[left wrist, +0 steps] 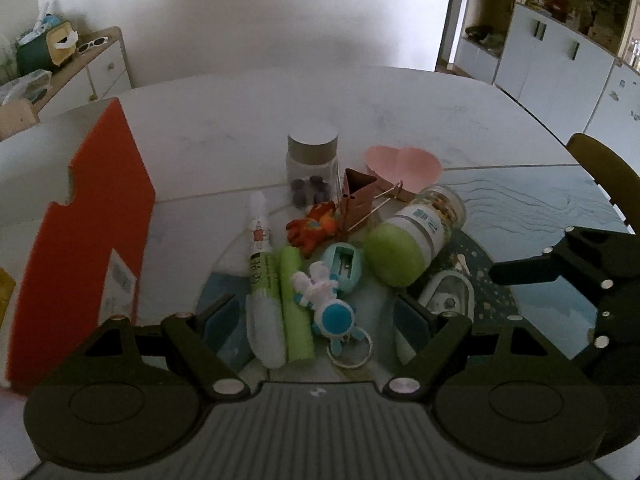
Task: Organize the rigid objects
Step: 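Grasp the white astronaut figurine with the left tool while the right tool grasps the tape dispenser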
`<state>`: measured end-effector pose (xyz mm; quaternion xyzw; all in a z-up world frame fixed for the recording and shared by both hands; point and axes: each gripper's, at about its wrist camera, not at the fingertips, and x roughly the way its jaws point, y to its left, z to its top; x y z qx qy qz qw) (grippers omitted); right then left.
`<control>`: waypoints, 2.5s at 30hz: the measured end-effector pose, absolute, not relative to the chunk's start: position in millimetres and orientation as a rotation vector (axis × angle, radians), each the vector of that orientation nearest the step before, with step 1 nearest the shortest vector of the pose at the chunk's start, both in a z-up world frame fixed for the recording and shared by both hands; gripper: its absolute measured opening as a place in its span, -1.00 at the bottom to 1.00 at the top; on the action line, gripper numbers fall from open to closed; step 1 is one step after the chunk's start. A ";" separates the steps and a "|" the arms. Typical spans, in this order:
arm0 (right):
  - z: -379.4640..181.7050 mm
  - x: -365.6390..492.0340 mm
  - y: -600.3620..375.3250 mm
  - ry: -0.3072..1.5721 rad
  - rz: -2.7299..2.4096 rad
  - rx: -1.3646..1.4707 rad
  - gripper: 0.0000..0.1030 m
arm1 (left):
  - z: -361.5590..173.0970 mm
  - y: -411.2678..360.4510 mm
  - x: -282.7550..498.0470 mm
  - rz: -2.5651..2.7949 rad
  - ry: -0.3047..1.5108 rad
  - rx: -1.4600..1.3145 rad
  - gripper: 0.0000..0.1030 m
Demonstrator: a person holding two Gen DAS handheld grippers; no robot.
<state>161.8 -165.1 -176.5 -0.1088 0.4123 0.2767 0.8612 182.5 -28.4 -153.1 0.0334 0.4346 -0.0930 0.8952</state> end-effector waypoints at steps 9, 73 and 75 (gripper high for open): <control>-184.3 169.4 -161.8 0.882 0.605 -0.190 0.90 | -162.7 -34.8 190.0 -0.190 0.895 0.079 0.61; -113.3 88.0 -157.5 0.776 0.513 -0.206 0.67 | -103.1 -7.3 132.0 -0.218 0.834 0.086 -0.45; -106.0 85.6 -155.2 0.770 0.514 -0.204 0.67 | -95.8 -2.3 128.6 -0.224 0.826 0.081 -0.45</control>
